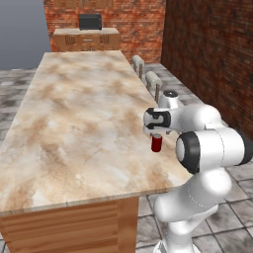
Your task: Four empty soda cans are scattered around the kitchen. Gather all the cans and cluster them next to the stove for recycling.
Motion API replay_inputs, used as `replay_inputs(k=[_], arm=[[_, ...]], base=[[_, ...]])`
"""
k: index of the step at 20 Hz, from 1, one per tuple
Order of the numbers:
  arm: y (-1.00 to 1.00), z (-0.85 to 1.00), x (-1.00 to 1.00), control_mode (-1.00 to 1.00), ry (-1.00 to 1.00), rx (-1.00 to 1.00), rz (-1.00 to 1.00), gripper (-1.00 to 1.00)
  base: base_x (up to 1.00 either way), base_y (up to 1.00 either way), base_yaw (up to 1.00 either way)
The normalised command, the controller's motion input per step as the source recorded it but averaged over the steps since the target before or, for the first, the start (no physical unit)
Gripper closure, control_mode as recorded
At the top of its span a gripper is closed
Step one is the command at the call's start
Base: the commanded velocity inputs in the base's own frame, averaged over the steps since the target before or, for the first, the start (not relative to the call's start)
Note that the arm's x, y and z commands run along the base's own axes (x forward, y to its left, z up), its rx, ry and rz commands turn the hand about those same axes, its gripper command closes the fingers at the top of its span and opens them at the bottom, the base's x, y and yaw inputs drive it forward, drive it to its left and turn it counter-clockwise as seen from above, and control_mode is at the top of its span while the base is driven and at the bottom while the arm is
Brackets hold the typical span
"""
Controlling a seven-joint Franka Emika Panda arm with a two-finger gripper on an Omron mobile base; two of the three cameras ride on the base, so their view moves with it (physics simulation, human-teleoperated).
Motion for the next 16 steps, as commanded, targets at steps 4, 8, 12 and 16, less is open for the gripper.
replay_inputs(k=[4, 8, 12, 16], arm=[[0.00, -0.14, 0.10, -1.00, 0.00, 0.00, 0.00, -1.00], [0.00, -0.08, 0.04, -1.00, 0.00, 0.00, 0.00, -1.00], [0.00, -0.09, 0.02, -1.00, 0.00, 0.00, 0.00, -1.00], [0.00, -0.11, 0.03, -1.00, 0.00, 0.00, 0.00, -1.00]], base=[[0.00, 0.00, 0.00], [0.00, 0.00, 0.00], [0.00, 0.00, 0.00], [0.00, 0.00, 0.00]])
